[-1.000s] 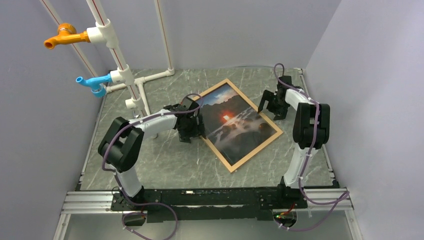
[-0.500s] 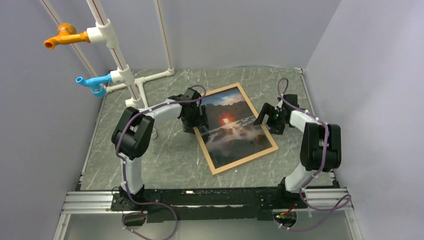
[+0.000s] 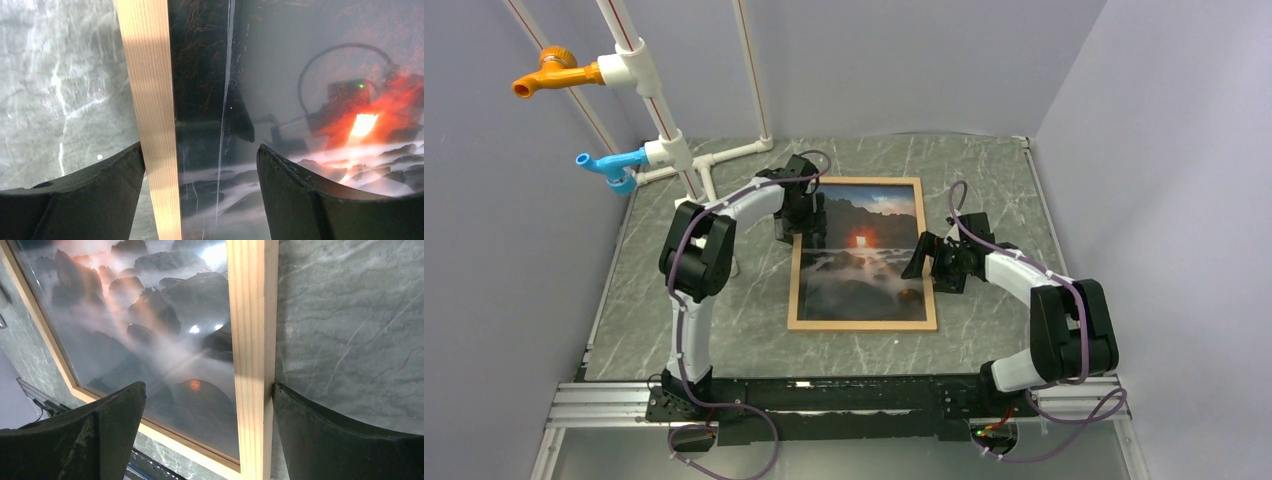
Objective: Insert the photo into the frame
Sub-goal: Adjust the photo frame at the center of the board.
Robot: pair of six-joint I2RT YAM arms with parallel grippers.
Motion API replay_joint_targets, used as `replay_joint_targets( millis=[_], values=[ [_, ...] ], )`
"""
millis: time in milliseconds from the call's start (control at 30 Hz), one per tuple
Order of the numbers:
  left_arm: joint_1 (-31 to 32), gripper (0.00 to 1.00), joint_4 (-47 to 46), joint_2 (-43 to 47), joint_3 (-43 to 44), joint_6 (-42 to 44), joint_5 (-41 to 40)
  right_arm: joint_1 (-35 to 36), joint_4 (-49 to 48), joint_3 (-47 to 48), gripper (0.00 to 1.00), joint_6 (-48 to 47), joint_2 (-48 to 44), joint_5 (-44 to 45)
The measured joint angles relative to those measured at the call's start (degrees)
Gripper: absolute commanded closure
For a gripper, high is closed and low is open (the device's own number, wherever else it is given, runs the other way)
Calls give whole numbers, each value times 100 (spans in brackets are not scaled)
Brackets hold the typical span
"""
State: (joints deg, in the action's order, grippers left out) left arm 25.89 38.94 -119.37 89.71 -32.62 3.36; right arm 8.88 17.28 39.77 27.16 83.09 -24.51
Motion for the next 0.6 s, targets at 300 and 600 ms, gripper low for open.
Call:
replay_joint_targets(
  millis=[300,600],
  values=[
    [22,9,-107,-63,94,216,-74,160,57,-31,0,157,-131,201],
    [988,1,-223,1316,-894,503,-953,251,649,50,0,160,-1506,527]
  ],
)
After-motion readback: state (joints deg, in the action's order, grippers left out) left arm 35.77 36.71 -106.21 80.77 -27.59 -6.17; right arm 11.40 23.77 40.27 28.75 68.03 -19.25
